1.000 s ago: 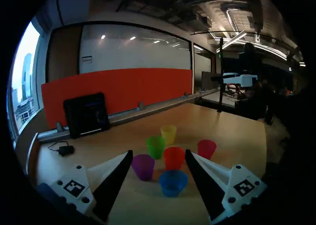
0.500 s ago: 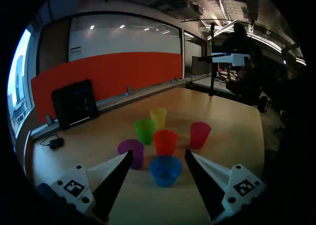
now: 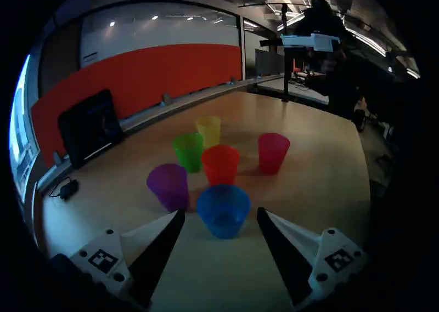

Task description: Pour water

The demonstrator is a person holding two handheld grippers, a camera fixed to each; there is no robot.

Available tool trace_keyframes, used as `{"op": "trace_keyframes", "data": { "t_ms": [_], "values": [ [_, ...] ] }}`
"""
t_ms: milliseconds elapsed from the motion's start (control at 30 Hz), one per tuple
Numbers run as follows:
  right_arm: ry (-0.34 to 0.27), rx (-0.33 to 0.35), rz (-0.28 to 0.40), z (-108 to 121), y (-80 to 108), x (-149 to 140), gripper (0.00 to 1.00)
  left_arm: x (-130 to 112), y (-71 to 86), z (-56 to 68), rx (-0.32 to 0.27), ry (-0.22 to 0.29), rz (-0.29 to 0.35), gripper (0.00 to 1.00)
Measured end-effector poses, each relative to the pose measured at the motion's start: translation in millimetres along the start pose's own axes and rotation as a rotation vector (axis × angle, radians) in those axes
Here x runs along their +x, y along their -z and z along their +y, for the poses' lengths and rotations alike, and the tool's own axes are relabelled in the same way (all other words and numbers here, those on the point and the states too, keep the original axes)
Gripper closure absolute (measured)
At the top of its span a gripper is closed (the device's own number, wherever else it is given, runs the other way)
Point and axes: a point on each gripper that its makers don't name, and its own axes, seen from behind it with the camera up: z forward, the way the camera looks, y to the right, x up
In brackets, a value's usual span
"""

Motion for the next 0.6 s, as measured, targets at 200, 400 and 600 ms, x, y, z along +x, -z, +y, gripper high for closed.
{"op": "trace_keyframes", "data": {
  "t_ms": [200, 400, 600],
  "values": [
    [0.005, 0.002, -0.004, -1.5, -1.2, -0.4, 0.01, -12.4, -10.3, 1.0, -0.009, -0.018, -0.038, 0.02],
    [0.004, 0.000, -0.012, 0.7, -2.6, -2.1, 0.01, -19.8, -20.9, 2.8, -0.031, -0.006, -0.061, 0.02],
    [0.004, 0.001, -0.018, 2.4, -5.9, -3.4, 0.01, -23.0, -32.9, 3.1, -0.047, 0.001, -0.072, 0.02]
  ]
}}
